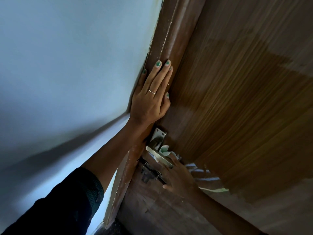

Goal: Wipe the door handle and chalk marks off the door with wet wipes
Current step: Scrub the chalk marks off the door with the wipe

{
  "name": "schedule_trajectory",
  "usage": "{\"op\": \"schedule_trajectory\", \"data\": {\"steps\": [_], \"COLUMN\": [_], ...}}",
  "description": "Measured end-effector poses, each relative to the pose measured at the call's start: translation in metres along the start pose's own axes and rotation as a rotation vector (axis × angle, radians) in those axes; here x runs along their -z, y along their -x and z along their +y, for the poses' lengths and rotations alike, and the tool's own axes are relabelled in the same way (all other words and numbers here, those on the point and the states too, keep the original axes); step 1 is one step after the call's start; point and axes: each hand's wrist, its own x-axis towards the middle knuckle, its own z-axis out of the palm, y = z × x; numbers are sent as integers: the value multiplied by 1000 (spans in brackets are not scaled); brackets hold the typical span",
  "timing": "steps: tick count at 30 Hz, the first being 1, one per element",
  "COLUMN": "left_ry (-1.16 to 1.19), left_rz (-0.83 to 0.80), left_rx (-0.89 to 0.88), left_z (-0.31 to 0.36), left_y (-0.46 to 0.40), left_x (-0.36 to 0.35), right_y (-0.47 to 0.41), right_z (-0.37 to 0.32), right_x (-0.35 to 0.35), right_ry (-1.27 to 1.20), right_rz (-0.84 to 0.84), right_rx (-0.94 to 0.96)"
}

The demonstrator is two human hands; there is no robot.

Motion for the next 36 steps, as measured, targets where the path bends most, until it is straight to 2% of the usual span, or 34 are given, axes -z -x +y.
{"op": "schedule_trajectory", "data": {"steps": [4, 6, 9, 12, 14, 17, 18, 20, 22, 24, 26, 30, 31, 34, 36], "left_ry": [13, 25, 40, 49, 53, 59, 56, 52, 57, 55, 52, 42, 45, 32, 13], "left_rz": [1, 4, 8, 7, 3, -5, -7, -6, -4, 1, 4, -1, -3, -1, 1], "left_rx": [-1, -1, -3, -4, -2, -4, -3, -2, -7, -5, -6, -8, -7, -5, 0], "left_z": [0, 0, 0, -1, 0, -1, -1, -1, -1, 0, 0, 0, 0, 1, 1], "left_y": [0, 0, 1, 1, 0, 0, 0, 0, 0, 0, 0, 0, 0, -1, 0], "left_x": [0, 0, -1, -1, -1, 0, 0, 1, 1, 0, 1, 2, 2, 2, 2], "right_y": [0, 5, 20, 33, 36, 41, 43, 43, 44, 45, 44, 43, 45, 51, 55], "right_z": [-1, 7, 30, 30, 10, -18, -20, -11, 8, 24, 21, -21, -23, -7, 12], "right_x": [4, 13, 20, 17, 5, -16, -19, -16, -5, 3, 0, -28, -32, -24, -11], "right_ry": [-95, -185, -381, -429, -468, -369, -335, -396, -436, -416, -392, -298, -270, -247, -330], "right_rz": [45, 148, 336, 378, 269, -22, -25, 138, 353, 454, 407, 184, 174, 332, 455], "right_rx": [-46, -86, -326, -430, -375, -137, -110, -163, -332, -476, -488, -246, -208, -210, -395]}}
